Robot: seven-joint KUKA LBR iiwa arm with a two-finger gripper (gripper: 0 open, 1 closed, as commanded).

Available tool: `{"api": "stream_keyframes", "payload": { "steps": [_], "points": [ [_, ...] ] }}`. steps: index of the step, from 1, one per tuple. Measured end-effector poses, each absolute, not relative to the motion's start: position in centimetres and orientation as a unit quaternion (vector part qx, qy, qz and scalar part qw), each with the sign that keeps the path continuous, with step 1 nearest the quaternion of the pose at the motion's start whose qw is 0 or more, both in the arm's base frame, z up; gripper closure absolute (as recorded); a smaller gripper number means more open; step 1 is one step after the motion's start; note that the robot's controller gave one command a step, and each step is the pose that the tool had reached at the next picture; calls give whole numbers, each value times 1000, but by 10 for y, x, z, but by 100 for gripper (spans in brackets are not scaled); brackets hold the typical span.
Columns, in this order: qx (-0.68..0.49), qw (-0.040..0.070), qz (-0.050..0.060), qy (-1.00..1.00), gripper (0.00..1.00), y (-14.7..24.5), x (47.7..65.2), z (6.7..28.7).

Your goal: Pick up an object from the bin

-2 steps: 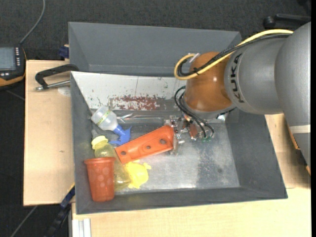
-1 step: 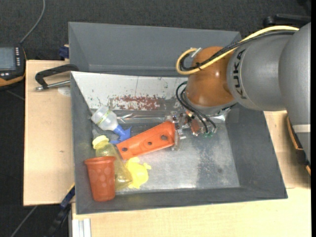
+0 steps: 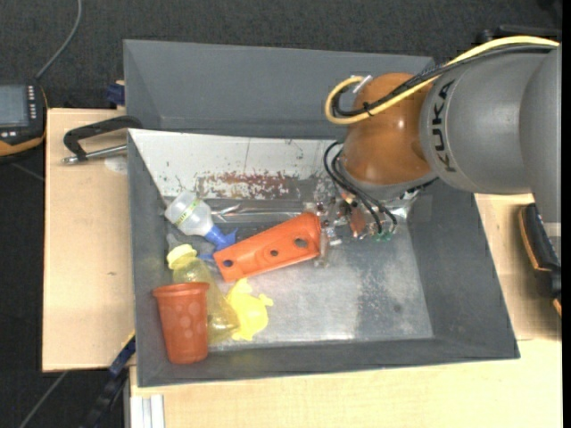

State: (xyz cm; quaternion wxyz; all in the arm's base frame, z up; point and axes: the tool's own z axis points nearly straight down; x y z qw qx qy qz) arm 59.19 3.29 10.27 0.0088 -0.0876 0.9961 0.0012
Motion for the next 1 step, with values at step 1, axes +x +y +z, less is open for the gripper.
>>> {"api": "stream_keyframes", "payload": {
  "steps": [1],
  "points": [
    [-101,7,1,995,100,41,586,164]
  ]
}}
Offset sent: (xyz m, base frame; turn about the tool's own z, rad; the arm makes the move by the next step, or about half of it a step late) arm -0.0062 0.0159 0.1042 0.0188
